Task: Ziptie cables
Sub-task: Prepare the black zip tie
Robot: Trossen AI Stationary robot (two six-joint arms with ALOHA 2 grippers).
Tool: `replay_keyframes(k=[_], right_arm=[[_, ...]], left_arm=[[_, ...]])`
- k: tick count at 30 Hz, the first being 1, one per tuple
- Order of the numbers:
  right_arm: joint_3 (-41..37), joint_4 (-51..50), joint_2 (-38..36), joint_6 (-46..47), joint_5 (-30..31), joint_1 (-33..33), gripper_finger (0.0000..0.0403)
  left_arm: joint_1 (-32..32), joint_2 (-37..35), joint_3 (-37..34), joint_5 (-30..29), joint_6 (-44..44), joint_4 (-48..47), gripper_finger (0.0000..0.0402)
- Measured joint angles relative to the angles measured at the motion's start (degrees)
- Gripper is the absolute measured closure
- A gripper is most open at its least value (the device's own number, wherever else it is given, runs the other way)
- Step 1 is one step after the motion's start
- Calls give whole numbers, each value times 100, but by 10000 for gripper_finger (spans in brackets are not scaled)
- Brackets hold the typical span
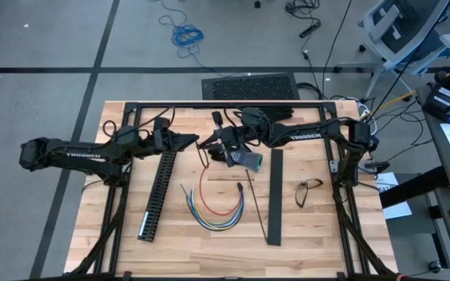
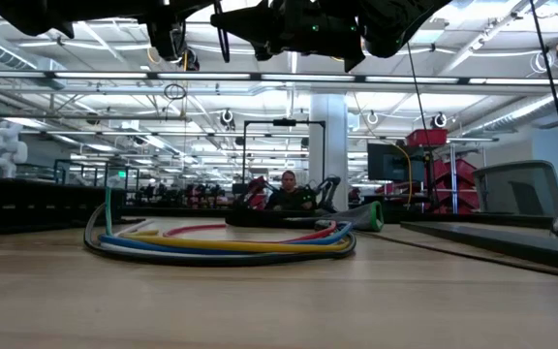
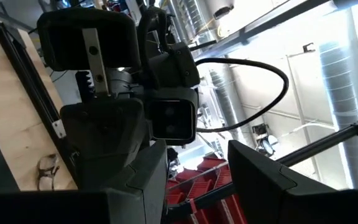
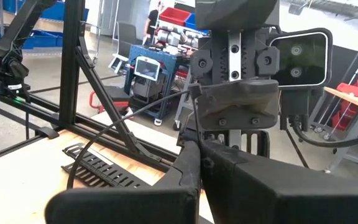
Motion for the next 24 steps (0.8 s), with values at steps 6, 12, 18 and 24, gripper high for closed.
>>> replay_keyframes(k=[6, 12, 18, 24], right_arm=[[0, 7, 0, 66, 0, -5, 403], [0, 13, 0, 86, 1, -15, 403], [0, 18, 0, 85, 0, -13, 403], [0, 70, 0, 85, 2, -11, 403]], left_arm=[[0, 0, 0, 2, 58, -42, 237], [0, 0, 0, 61, 300, -42, 251], [0, 0, 0, 70, 348, -42, 339], [7, 0, 0, 129, 461, -158, 399]])
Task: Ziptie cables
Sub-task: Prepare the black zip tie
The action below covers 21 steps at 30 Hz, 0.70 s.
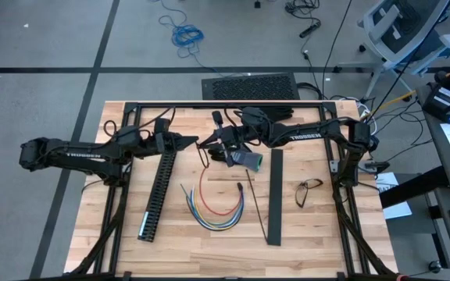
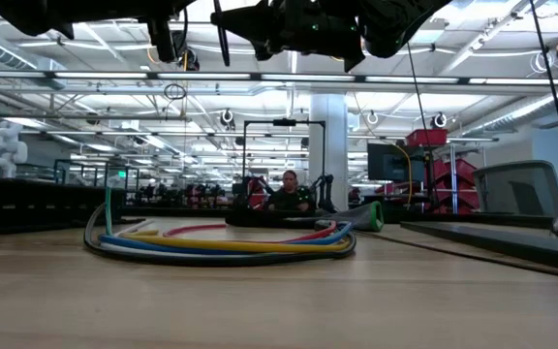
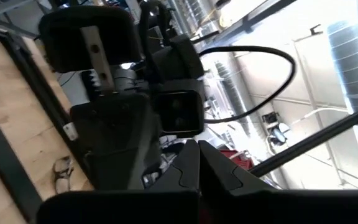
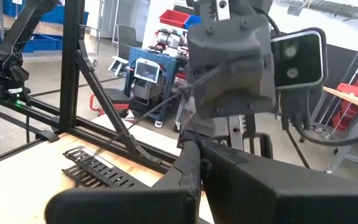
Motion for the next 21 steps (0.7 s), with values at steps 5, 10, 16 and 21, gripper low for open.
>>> replay_keyframes(k=[5, 10, 16, 21], right_arm=[[0, 38, 0, 0, 138, -2, 403], [0, 48, 0, 0, 140, -2, 403], [0, 81, 2, 2, 144, 0, 403], [0, 79, 2, 1, 155, -2, 403]], left_arm=[[2, 0, 0, -7, 11, 23, 400], [2, -2, 0, -116, 22, 49, 389], [2, -2, 0, -138, 16, 44, 352], [2, -2, 0, -142, 22, 45, 316]])
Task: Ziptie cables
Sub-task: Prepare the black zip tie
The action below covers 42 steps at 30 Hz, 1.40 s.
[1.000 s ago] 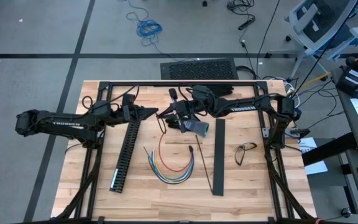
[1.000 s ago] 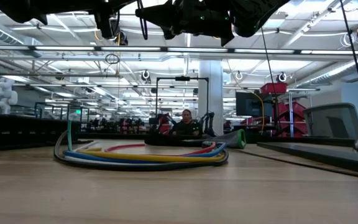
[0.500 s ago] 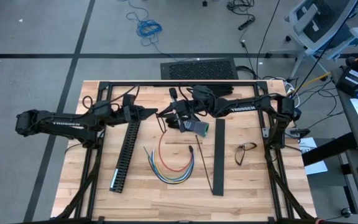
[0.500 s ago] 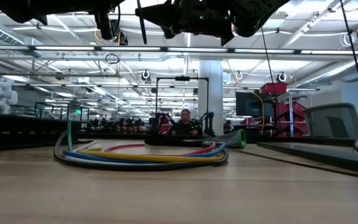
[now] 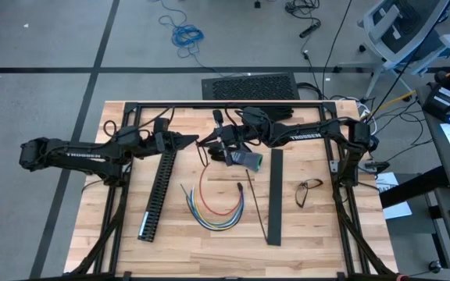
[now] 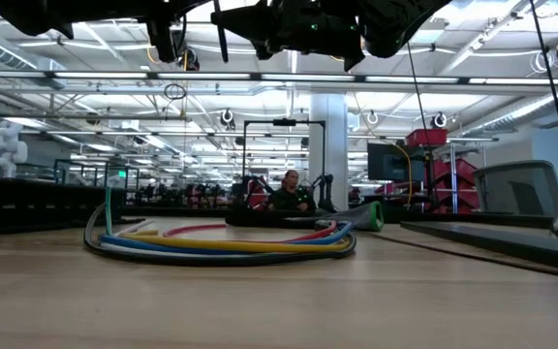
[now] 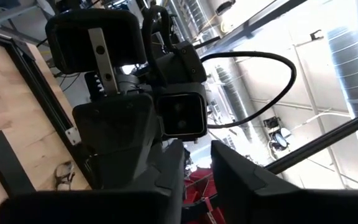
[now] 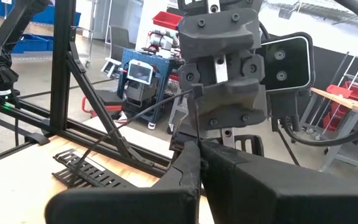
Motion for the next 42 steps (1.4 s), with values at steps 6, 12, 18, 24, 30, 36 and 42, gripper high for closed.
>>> replay_keyframes(k=[6, 12, 18, 24, 30, 36, 42], right_arm=[[0, -1, 0, 2, 0, 0, 403], [0, 0, 0, 2, -2, 1, 403], [0, 83, 0, 52, -7, 2, 403], [0, 118, 2, 208, -5, 2, 403], [11, -176, 2, 788, -37, -9, 403], [11, -387, 2, 1138, -44, 48, 403], [11, -608, 2, 1485, -45, 76, 403]], left_arm=[[2, 0, 0, 54, 70, -11, 278], [0, 0, 0, 286, 437, -20, 282], [2, 0, 0, 297, 692, -105, 380], [2, -2, 0, 310, 708, -179, 399], [110, -57, 0, 221, 750, -217, 400], [279, -98, 0, 241, 750, -191, 401], [411, -113, 0, 266, 758, -164, 401]])
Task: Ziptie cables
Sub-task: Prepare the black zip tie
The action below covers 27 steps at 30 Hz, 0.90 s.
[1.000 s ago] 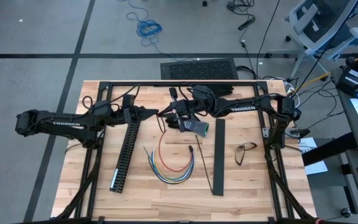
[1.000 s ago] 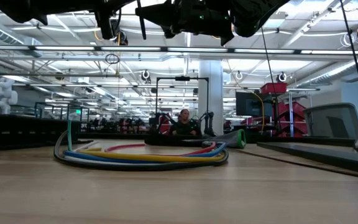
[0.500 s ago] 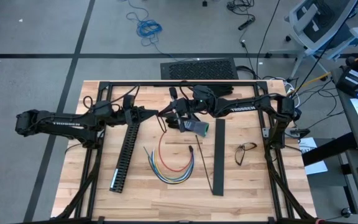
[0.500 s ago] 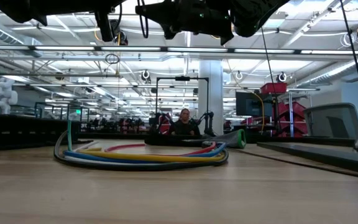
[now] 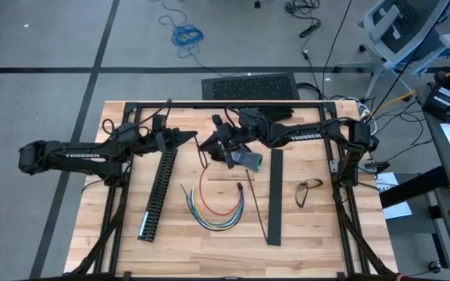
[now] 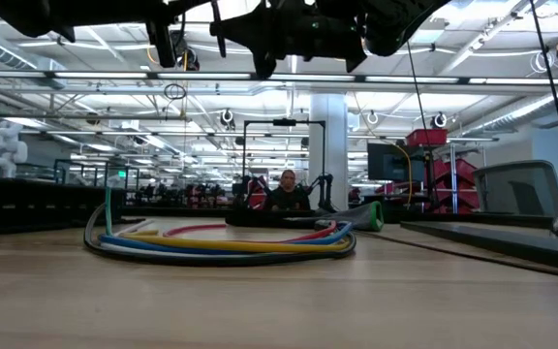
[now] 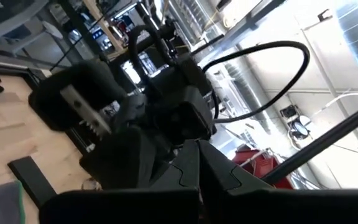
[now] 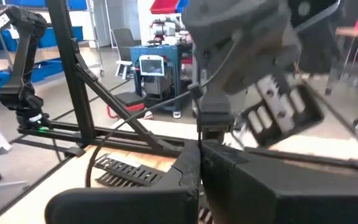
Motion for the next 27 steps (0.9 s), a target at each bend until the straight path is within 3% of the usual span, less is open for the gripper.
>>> replay_keyframes(k=[27], right_arm=[[-11, -841, 0, 1067, 349, 375, 403]], left_arm=[[779, -439, 0, -27, 923, 23, 401]])
